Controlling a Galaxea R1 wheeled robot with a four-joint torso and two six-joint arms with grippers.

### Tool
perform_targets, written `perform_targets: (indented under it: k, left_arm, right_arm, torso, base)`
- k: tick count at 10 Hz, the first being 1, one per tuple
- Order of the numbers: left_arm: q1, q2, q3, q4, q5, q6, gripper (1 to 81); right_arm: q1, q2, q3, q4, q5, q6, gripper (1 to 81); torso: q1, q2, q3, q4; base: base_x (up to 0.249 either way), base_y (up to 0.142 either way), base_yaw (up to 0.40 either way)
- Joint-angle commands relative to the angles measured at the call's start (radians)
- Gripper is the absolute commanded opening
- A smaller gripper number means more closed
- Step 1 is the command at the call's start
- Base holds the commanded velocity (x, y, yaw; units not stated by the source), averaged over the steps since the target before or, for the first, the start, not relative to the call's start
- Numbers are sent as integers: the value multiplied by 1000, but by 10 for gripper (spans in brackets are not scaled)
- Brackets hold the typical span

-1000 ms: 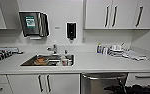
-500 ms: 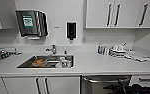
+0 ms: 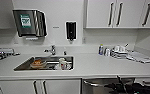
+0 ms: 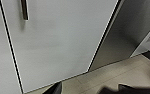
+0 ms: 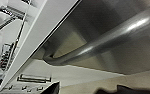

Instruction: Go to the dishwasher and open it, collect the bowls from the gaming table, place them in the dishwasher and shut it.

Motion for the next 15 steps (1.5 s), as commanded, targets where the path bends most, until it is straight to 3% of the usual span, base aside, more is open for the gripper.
perform_targets:
  k: [1, 4, 8, 10, 15]
  left_arm:
    - [-101, -36, -2, 1, 0, 5, 811]
    - [-101, -36, -6, 1, 0, 5, 811]
    - [-101, -38, -6, 1, 0, 5, 811]
    - [-101, -42, -6, -1, 0, 5, 811]
    - [-96, -33, -19, 1, 0, 5, 811]
  right_arm:
    - [183, -23, -33, 26, -32, 43, 811]
    - [215, -23, -92, 23, -56, 121, 811]
    - [188, -3, -183, 18, -82, 150, 811]
    - [177, 34, -273, 15, -142, 168, 811]
    - [142, 98, -427, -5, -202, 184, 811]
  torso:
    - [0, 0, 0, 0]
    - [1, 0, 0, 0]
    - [1, 0, 0, 0]
    - [1, 0, 0, 0]
    - [1, 0, 0, 0]
  base:
    - [0, 0, 0]
    - [0, 0, 0]
    - [0, 0, 0]
    - [0, 0, 0]
    - [0, 0, 0]
